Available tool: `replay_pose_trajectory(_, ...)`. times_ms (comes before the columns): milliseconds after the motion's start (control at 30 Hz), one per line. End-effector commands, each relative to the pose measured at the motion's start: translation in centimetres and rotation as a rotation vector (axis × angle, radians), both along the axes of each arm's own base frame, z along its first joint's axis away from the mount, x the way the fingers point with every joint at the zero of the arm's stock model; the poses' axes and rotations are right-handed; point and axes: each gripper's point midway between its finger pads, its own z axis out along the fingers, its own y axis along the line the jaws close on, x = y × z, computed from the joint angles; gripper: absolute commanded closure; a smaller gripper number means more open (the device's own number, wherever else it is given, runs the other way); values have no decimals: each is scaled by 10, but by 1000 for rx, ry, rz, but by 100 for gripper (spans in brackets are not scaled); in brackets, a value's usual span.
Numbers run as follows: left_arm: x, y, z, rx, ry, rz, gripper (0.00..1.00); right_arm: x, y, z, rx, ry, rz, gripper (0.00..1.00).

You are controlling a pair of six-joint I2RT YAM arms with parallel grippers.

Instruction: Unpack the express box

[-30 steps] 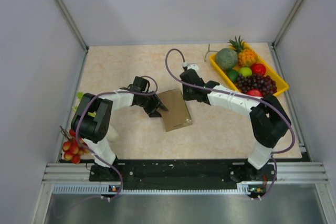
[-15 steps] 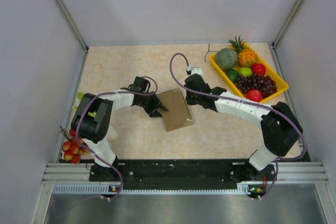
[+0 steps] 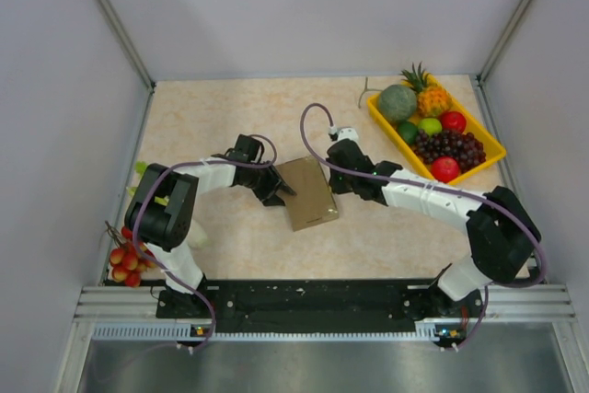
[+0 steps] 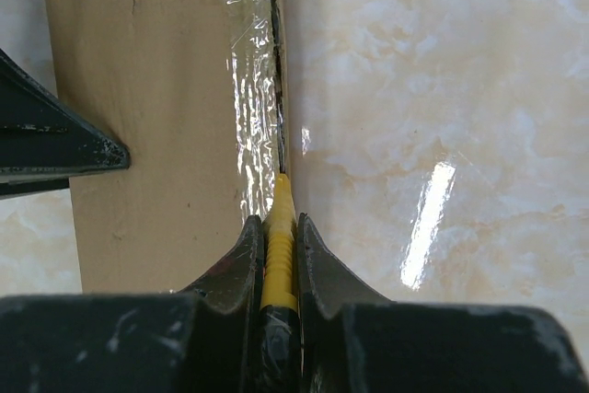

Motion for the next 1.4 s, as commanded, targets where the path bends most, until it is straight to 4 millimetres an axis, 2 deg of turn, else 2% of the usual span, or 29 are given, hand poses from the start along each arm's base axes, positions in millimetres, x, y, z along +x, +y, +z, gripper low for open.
replay_pose_trajectory(0, -8, 19, -34, 123, 73, 79, 64, -20, -15, 2, -65, 27, 26, 100)
replay_pose_trajectory(167, -7, 21, -34, 129, 70, 92, 65, -29, -18, 10, -49, 36, 43, 100)
replay_pose_trajectory(567, -4, 19, -33, 117, 63, 103, 67, -55, -26, -22, -68, 143, 54, 100)
replay_pose_trajectory(667, -5, 19, -33, 117, 64, 101, 67, -56, -27, -13, -48, 134, 47, 100)
replay_pose_trajectory(833, -5, 20, -33, 120, 61, 103, 68, -60, -25, 14, 3, 114, 55, 100)
replay_pose_trajectory(967, -5, 22, -33, 124, 61, 111, 68, -65, -23, 19, 22, 134, 61, 100)
replay_pose_trajectory(1200, -3, 20, -31, 118, 57, 111, 69, -77, -26, -14, -14, 221, 58, 100)
replay_pose_trajectory(1367, -4, 21, -32, 122, 59, 111, 69, -80, -29, -29, -37, 253, 51, 100)
